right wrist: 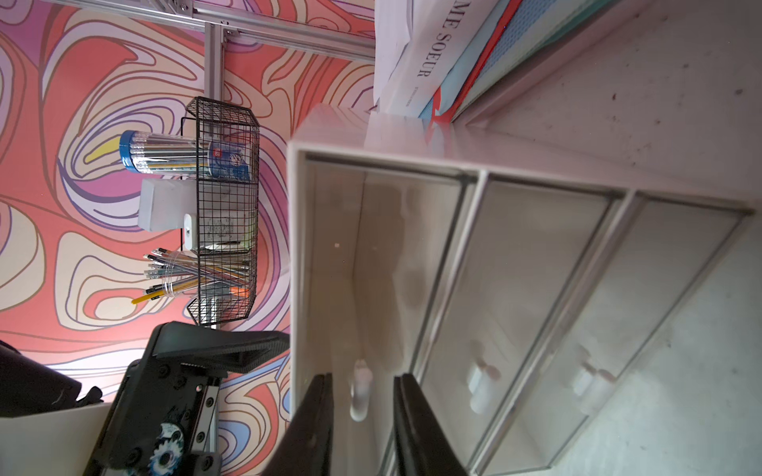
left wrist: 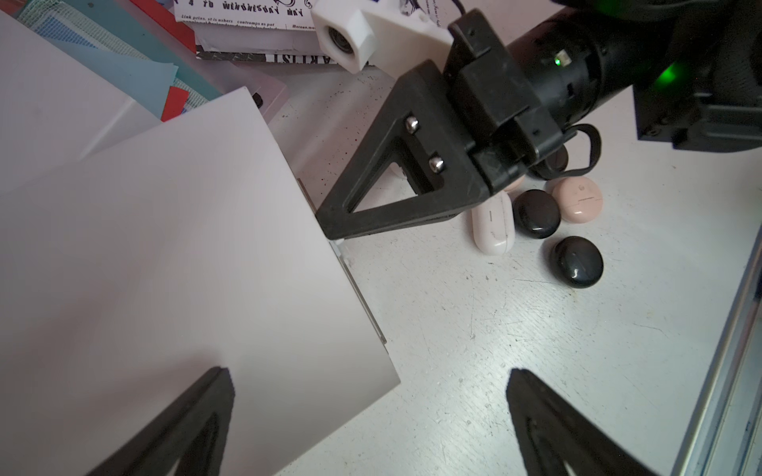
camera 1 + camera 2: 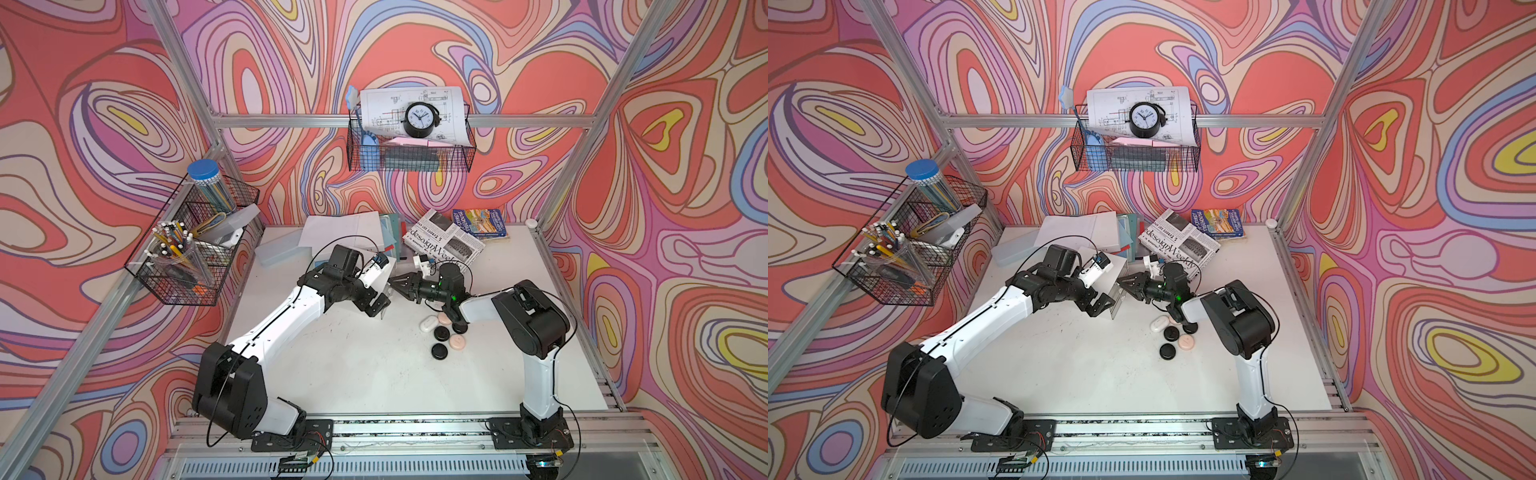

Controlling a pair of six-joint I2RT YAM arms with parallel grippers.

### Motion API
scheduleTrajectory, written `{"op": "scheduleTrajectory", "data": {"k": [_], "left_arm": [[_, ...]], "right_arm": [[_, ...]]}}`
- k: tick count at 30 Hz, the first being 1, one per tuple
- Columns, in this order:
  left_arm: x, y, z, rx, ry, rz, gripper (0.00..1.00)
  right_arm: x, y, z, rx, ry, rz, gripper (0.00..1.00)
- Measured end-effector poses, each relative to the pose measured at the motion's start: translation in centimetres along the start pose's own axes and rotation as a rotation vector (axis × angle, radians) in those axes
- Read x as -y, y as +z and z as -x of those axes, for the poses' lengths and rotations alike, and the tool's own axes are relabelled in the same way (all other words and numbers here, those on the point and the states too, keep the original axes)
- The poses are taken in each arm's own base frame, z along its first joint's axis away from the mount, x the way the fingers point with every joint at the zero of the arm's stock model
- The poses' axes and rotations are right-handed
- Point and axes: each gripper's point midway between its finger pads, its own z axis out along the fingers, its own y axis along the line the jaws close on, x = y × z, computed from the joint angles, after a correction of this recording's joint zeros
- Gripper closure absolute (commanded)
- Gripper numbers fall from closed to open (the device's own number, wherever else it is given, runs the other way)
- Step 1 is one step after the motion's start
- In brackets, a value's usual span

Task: Put the bluetooth earphones in the drawer according to color
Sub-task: Open the drawer in the storage box.

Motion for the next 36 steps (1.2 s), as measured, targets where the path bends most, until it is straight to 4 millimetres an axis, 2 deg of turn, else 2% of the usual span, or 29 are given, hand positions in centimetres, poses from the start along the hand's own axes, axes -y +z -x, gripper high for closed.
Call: {"op": "scheduleTrajectory", "data": {"k": [11, 21, 25, 29, 36], "left_arm": [[0.05, 0.0, -0.2, -0.008, -0.003, -0.002, 0.02], [0.1, 0.0, -0.28, -0.011, -0.004, -0.004, 0.02], [0.16, 0.02, -0.45, -0.018, -0.006, -0.007, 0.01], [0.19, 0.02, -0.5, -0.02, -0.003, -0.008, 0.02], [0.17, 0.02, -0.52, -0.021, 0.0, -0.008, 0.01]], "right_arm": [[0.18, 0.05, -0.07, 0.013, 0.028, 0.041, 0.77], [0.07, 0.08, -0.02, 0.014, 0.014, 0.044, 0.83], [-0.07, 0.07, 0.01, 0.014, 0.006, 0.049, 0.89], [-0.2, 0.07, 0.0, 0.012, 0.003, 0.054, 1.0], [-0.15, 0.08, 0.02, 0.015, 0.005, 0.051, 1.0]]}}
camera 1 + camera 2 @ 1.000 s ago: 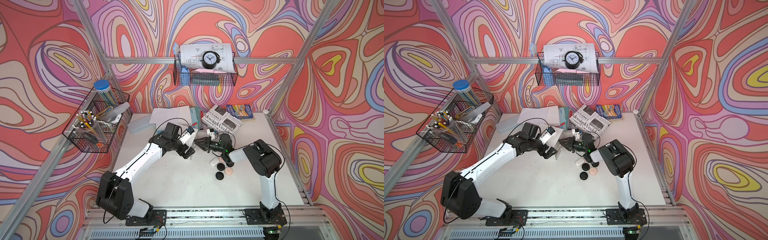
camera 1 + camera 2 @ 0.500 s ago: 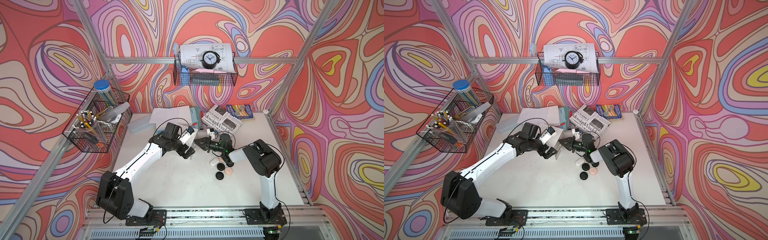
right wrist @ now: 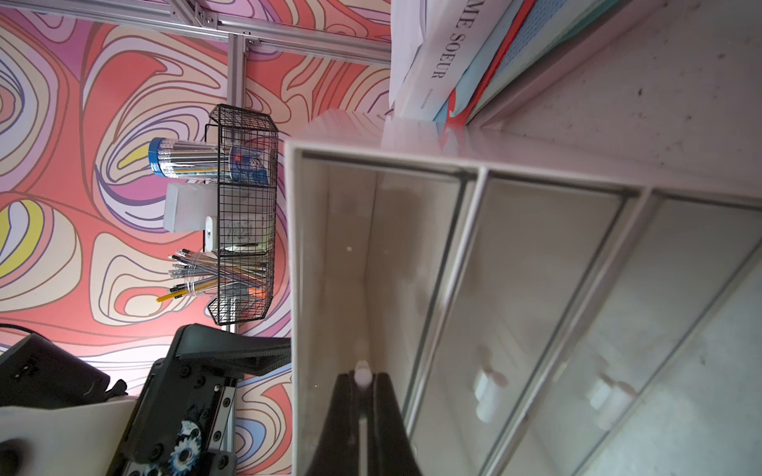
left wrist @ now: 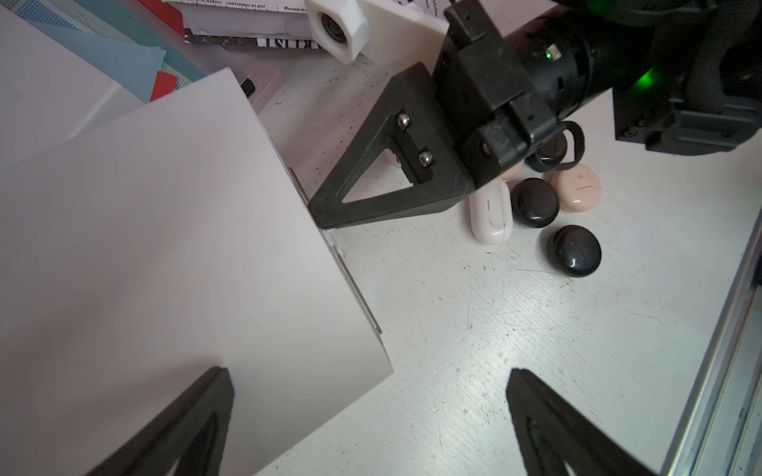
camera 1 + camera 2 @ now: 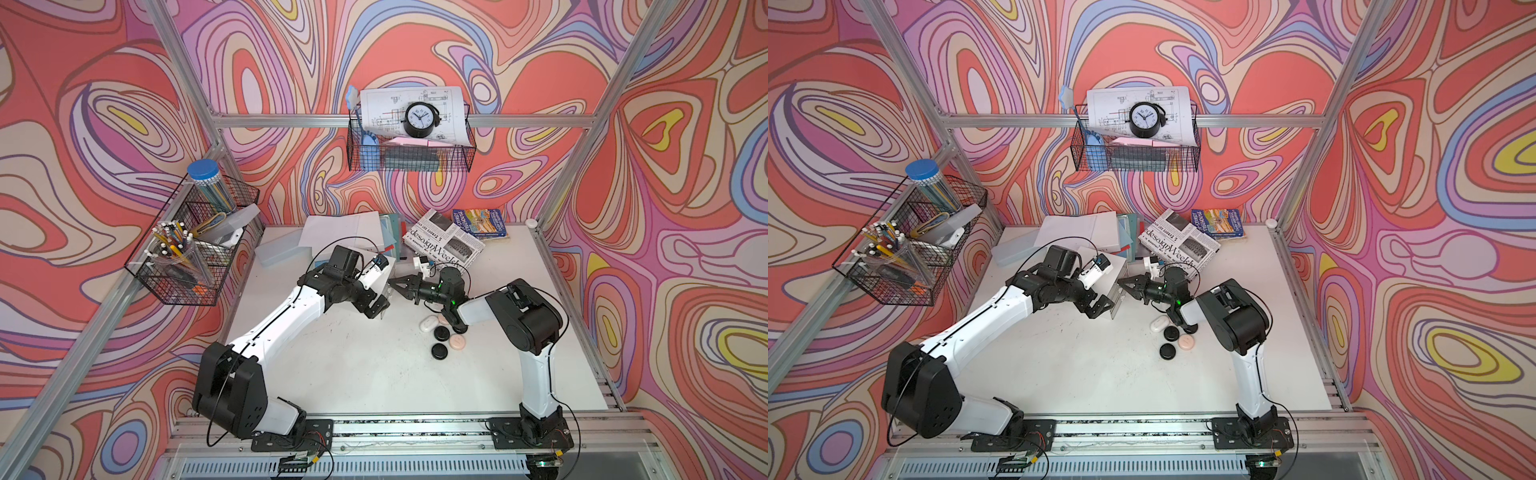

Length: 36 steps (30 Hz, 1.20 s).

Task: Put the bluetooth earphones in the drawer according to color
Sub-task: Open the drawer in the storage box.

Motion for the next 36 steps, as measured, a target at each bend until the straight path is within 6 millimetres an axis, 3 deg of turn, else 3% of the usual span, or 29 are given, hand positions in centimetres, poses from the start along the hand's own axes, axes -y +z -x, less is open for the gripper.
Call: {"op": "scheduleTrajectory", "data": {"k": [11, 20, 36], "left_arm": [[0.0, 0.0, 0.0, -0.002, -0.002, -0.001, 0.02], [0.0, -0.3, 0.0, 0.002, 0.001, 0.003, 0.01], [0.2, -1.4, 0.7, 0.033, 0.012, 0.016, 0.01]], "right_arm": [[-0.1, 0.1, -0.7, 0.05, -0.001, -0.024, 1.0], [-0.6, 1.5, -3.3, 0.029, 0.018, -0.009, 1.0], [-0.5, 0.2, -3.9, 0.05, -0.007, -0.051, 1.0]]}}
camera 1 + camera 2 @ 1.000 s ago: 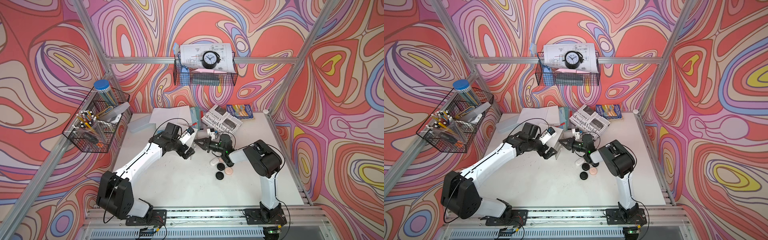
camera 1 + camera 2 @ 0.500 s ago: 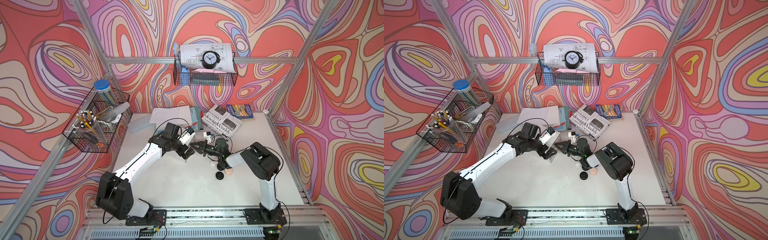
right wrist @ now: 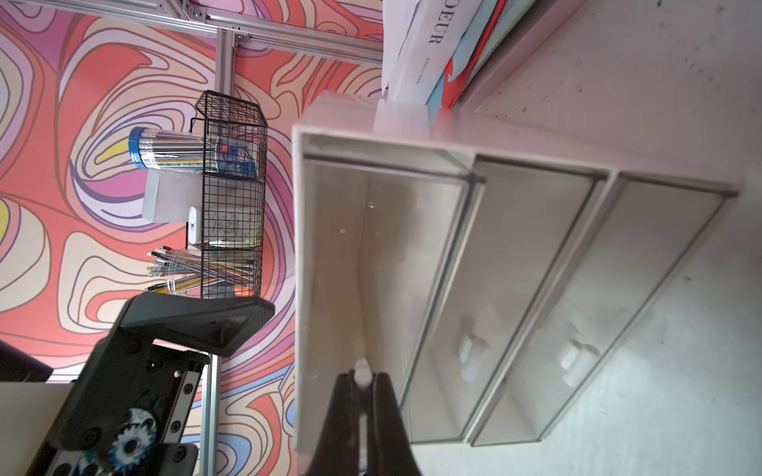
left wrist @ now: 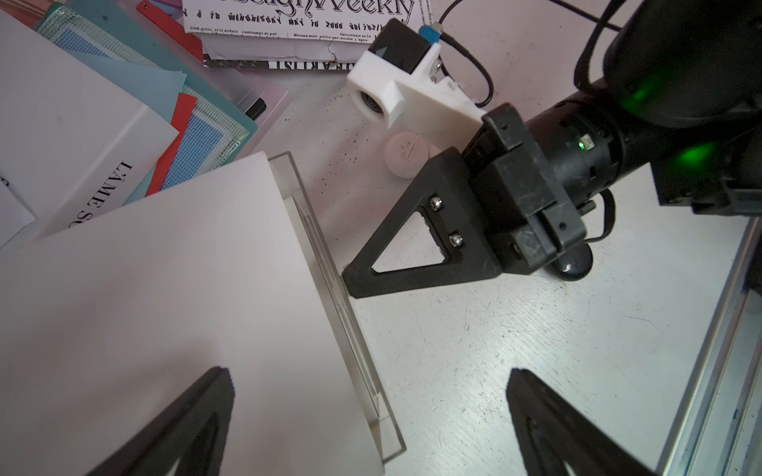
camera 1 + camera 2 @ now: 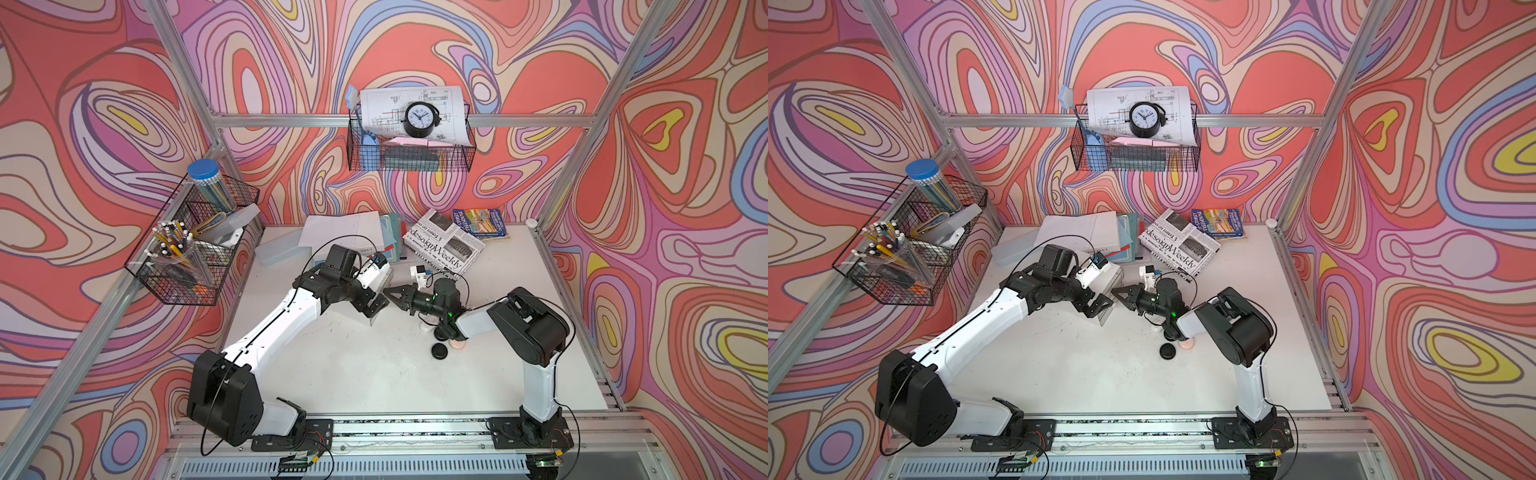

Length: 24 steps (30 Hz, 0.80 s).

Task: Put the bluetooth earphones in the drawer according to color
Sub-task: Open the drawer in the storage box.

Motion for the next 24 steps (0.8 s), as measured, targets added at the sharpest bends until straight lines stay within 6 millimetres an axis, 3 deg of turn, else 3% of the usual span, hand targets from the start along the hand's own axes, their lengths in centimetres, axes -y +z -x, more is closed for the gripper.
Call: {"op": "scheduleTrajectory", "data": {"k": [13, 19, 20, 24], "left_arm": [[0.0, -0.1, 0.1, 0.004, 0.001, 0.0, 0.01], [-0.1, -0.1, 0.0, 0.002, 0.001, 0.008, 0.01], [-0.3, 0.0, -0.1, -0.001, 0.001, 0.016, 0.05], [-0.8, 0.5, -1.5, -0.041, -0.009, 0.053, 0.43]], "right_arm": [[0.2, -2.6, -0.5, 0.018, 0.004, -0.013, 1.0], [0.2, -2.8, -0.5, 0.01, -0.007, -0.02, 1.0], [0.2, -2.7, -0.5, 0.007, -0.009, -0.021, 1.0], [0.2, -2.6, -0.4, 0.001, -0.012, -0.024, 1.0]]}}
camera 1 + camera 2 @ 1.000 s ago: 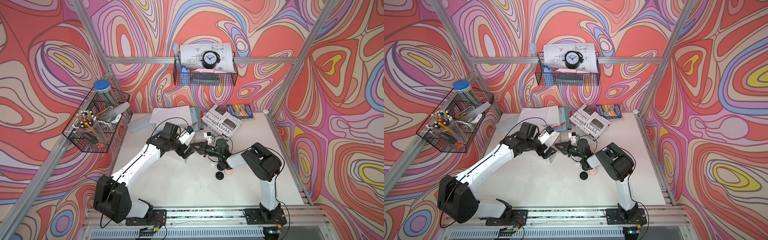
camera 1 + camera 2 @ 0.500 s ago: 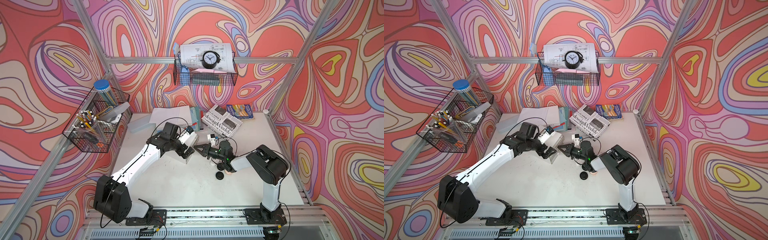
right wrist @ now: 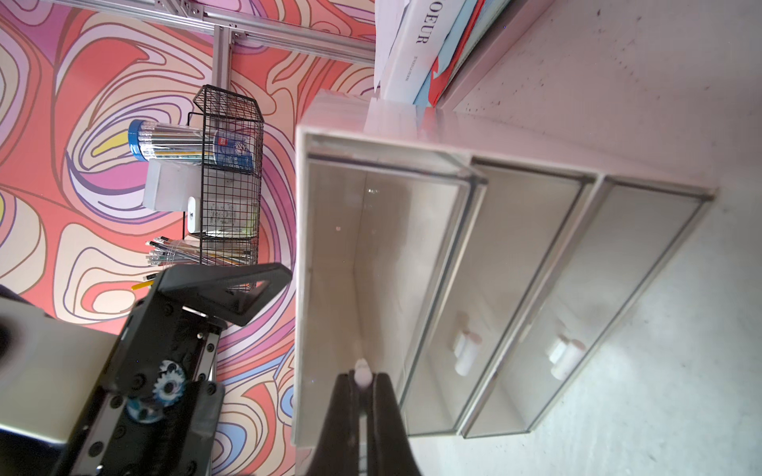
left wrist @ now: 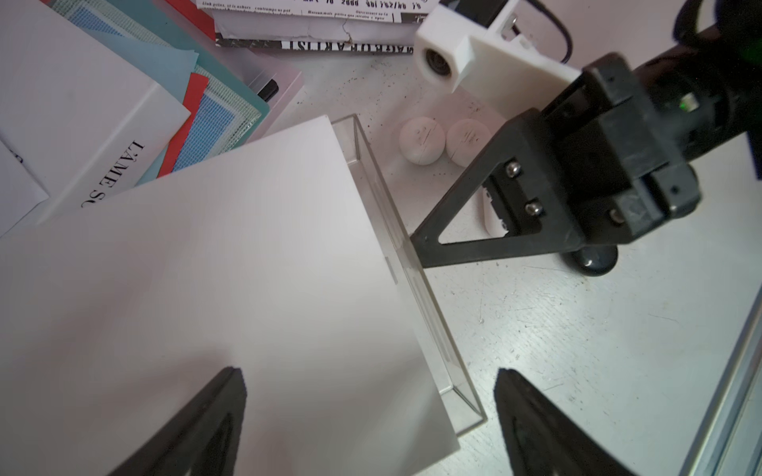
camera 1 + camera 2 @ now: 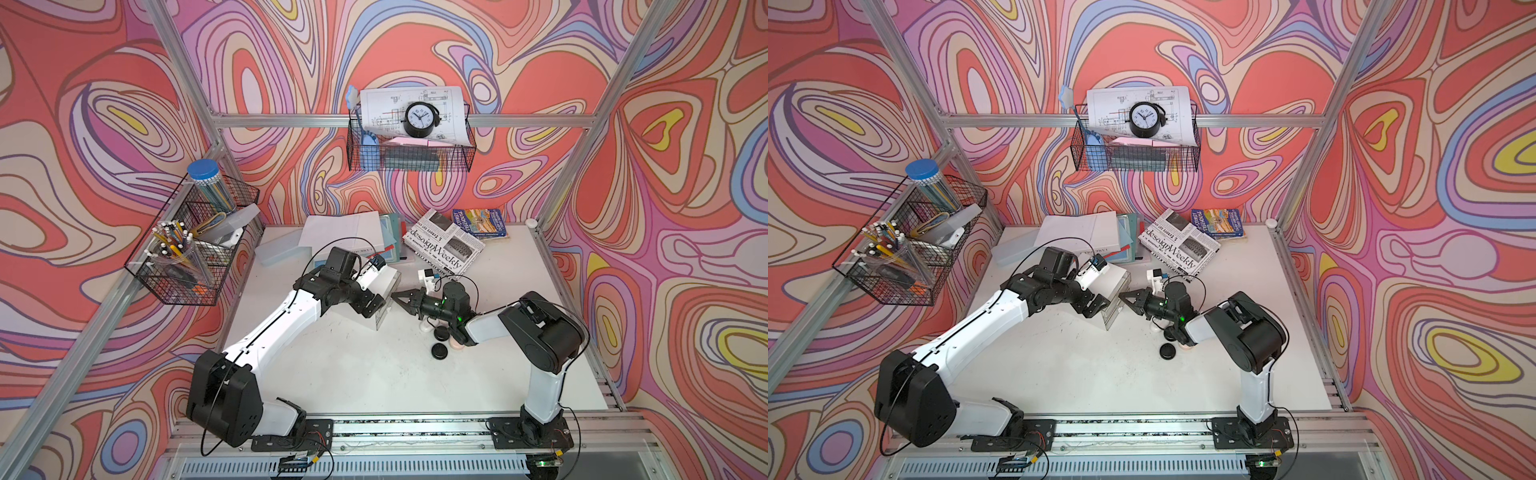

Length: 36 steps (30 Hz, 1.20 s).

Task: Put the bluetooth earphones in the drawer according to color
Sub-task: Open the drawer in the storage box.

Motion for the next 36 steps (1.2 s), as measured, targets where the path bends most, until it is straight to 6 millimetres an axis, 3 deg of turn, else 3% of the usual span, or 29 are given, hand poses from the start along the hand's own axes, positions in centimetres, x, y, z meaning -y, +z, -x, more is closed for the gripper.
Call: {"op": "scheduleTrajectory", "data": {"k": [5, 15, 36], "left_arm": [[-0.5, 0.0, -0.2, -0.01, -0.005, 0.024, 0.53], [-1.3, 0.5, -0.3, -0.018, -0.036, 0.028, 1.0], [-1.2, 1.5, 0.6, -0.036, -0.011, -0.023, 1.0]], "right_arm": [[0.0, -0.1, 0.0, -0.005, 0.001, 0.001, 1.0], [0.1, -0.1, 0.1, -0.009, 0.002, 0.002, 1.0], [0.3, -1.1, 0.4, -0.013, 0.001, -0.017, 1.0]]}}
